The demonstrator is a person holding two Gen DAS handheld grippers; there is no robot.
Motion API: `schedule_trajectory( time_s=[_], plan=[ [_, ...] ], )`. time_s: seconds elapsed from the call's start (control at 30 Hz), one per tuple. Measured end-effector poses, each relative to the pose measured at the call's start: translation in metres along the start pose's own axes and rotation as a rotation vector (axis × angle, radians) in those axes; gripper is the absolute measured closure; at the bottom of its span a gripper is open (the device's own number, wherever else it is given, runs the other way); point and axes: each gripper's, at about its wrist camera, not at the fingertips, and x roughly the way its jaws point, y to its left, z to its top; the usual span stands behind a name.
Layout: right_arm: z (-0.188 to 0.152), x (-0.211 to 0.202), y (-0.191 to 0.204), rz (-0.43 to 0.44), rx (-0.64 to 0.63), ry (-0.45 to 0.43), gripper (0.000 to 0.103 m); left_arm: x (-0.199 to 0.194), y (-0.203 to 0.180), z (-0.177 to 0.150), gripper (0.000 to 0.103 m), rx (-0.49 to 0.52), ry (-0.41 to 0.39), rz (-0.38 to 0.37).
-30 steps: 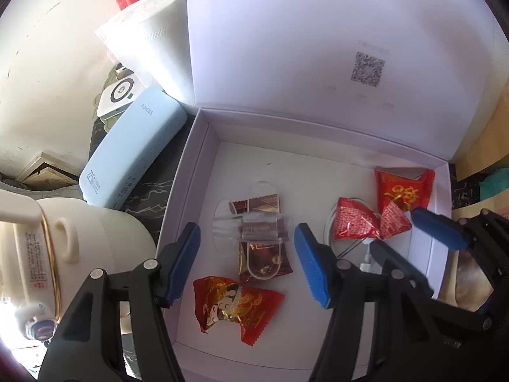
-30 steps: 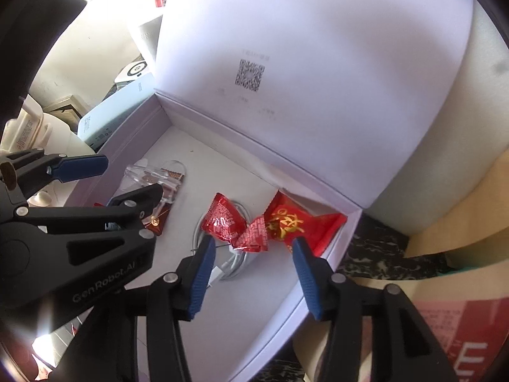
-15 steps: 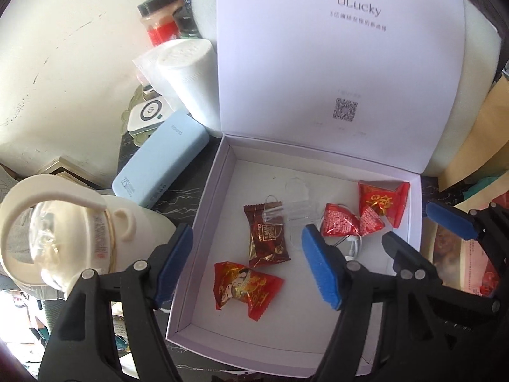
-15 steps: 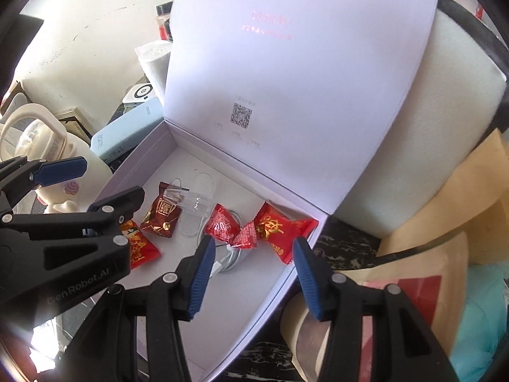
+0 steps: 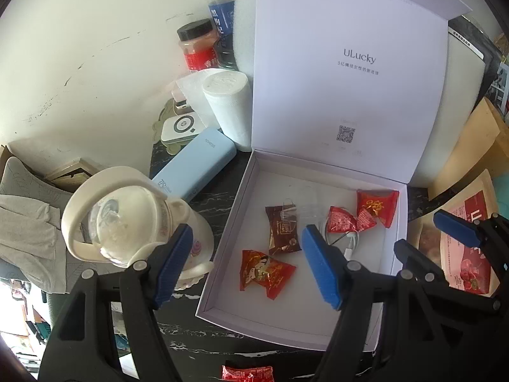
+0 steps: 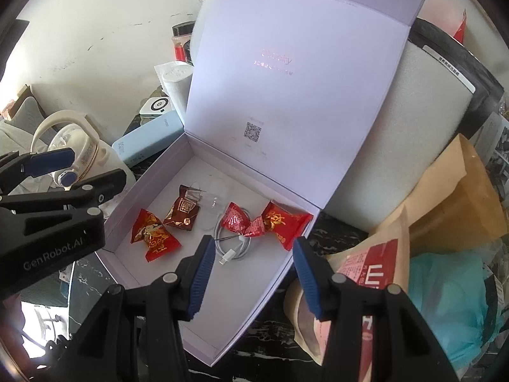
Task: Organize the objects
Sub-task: 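Withdraw both grippers up and away from the box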
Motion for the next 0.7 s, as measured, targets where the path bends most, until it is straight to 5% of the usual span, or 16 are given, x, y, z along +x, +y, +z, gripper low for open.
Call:
schedule_trajectory(
  time_s=[0.7],
  plan=[
    [-0.034, -0.076, 0.023, 0.006, -0.031, -0.091, 0.050, -0.089, 0.042, -0.045, 0.031, -0.105, -0.087, 0.039]
  ],
)
